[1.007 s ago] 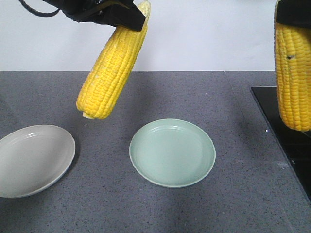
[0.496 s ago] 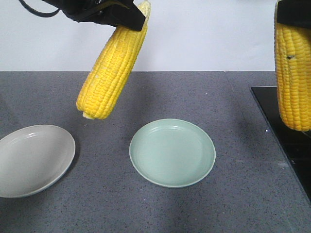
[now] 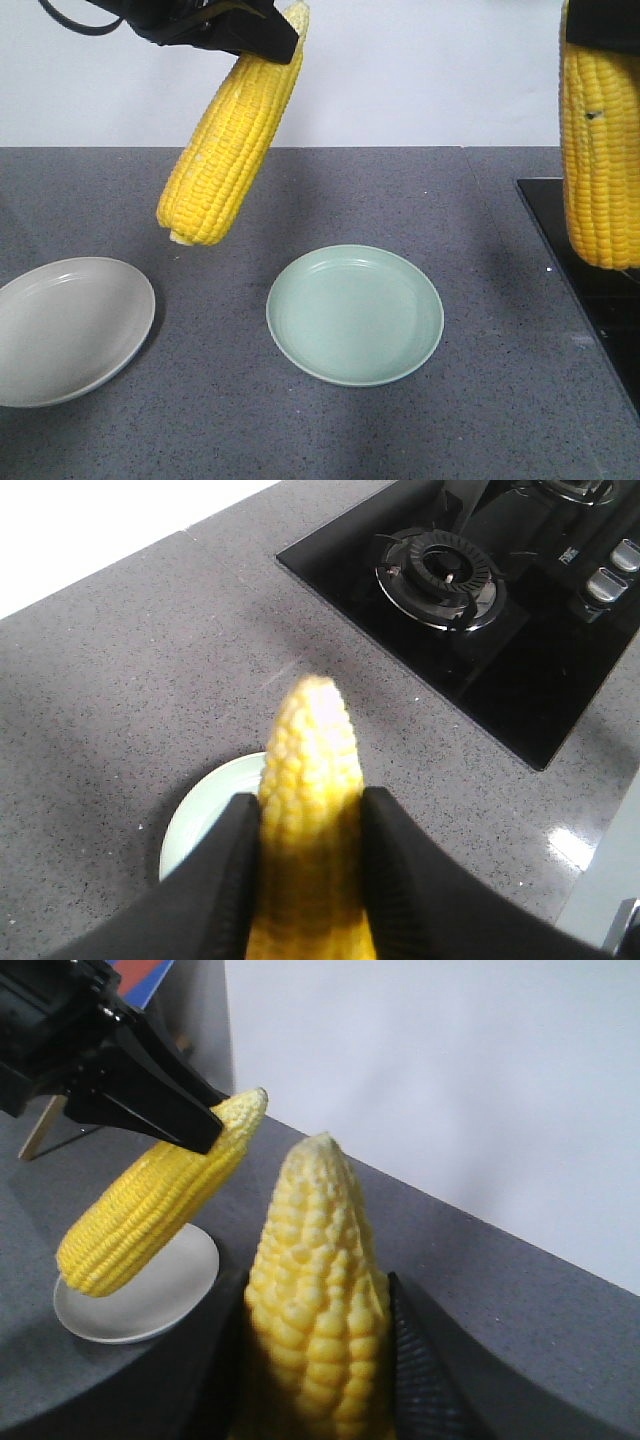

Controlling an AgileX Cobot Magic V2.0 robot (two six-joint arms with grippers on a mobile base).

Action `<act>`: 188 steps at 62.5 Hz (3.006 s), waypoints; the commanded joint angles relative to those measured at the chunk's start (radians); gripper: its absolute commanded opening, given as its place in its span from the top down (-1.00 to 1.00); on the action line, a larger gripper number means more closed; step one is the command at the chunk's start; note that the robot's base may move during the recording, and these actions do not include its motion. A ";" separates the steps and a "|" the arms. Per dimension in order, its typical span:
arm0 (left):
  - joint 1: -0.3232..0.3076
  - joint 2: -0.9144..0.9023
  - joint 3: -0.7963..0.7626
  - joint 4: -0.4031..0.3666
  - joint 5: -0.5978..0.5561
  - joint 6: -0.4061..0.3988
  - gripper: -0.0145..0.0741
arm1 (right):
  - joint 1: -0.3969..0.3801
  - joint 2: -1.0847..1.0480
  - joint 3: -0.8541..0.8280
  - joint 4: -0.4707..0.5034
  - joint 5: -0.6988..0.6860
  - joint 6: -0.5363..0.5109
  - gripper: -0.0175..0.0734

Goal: Distribute corn equally
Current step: 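Lower the right gripper's cob onto the pale green plate, then lower the left gripper's cob onto the cream plate and open both grippers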

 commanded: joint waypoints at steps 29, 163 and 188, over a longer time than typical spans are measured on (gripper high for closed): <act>-0.001 -0.046 -0.021 0.452 -0.020 -0.087 0.69 | 0.176 0.305 -0.030 0.289 -0.057 -0.136 0.63; 0.281 -0.045 0.647 0.667 -0.223 -0.198 0.69 | 0.392 0.570 -0.029 -0.131 -0.227 0.086 -0.56; 0.318 -0.045 0.696 0.540 -0.285 -0.152 0.52 | 0.392 0.549 -0.029 -0.132 -0.234 0.093 -0.56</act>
